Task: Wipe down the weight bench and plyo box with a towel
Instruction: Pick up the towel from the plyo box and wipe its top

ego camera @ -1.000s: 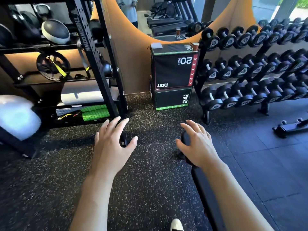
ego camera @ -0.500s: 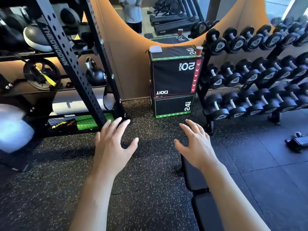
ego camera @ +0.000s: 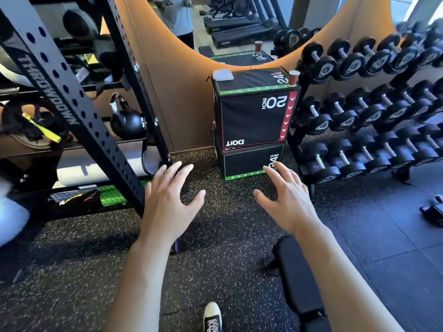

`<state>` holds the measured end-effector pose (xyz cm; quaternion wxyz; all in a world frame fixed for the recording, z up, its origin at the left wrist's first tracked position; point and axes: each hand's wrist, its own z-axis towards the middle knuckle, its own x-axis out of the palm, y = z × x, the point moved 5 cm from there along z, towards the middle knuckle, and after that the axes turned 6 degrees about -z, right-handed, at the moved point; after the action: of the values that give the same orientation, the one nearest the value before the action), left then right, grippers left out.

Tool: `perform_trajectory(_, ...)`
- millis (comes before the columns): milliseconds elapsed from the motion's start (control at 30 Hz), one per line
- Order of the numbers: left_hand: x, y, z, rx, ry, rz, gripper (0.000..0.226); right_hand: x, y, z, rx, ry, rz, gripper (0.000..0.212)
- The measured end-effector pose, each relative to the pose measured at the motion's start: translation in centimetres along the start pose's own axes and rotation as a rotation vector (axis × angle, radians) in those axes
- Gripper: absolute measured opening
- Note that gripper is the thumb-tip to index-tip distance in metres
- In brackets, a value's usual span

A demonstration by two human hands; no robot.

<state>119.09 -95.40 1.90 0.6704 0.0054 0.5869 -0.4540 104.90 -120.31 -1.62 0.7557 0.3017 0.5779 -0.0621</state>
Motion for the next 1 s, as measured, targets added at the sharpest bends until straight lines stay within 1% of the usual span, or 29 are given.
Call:
perform_trajectory(133,-0.1,3.2,6.8,0.024,0.007,-0.013,0.064,1.1,2.1,6.4,0.036,-0.027,-0.009,0.080)
perform_trajectory(267,0.4,6.4,12.5,0.035,0.021,-0.011,0.065,3.3,3.8,11.8,0.051,-0.010,-0.025,0.075)
perform_trajectory(433,2.1,9.1,17.9,0.038,0.024,-0.030,0.066,4.7,3.6,17.4,0.083,-0.010,-0.052,0.071)
perform_trajectory(600,4.9,10.9,24.4,0.032,0.012,0.067,0.068,6.1,2.5,23.9,0.074,-0.019,-0.109,0.068)
perform_trajectory(733,7.4,11.7,30.1,0.016,0.030,0.136,0.068,7.4,0.8,30.0,0.038,-0.017,-0.145,0.069)
perform_trajectory(867,10.0,11.4,36.3,0.029,0.026,0.155,0.067,8.0,-1.2,36.2,0.005,-0.018,-0.150,0.073)
perform_trajectory(1000,12.6,10.7,41.9,0.029,0.009,0.151,0.066,8.2,-3.3,42.6,-0.018,-0.020,-0.140,0.072)
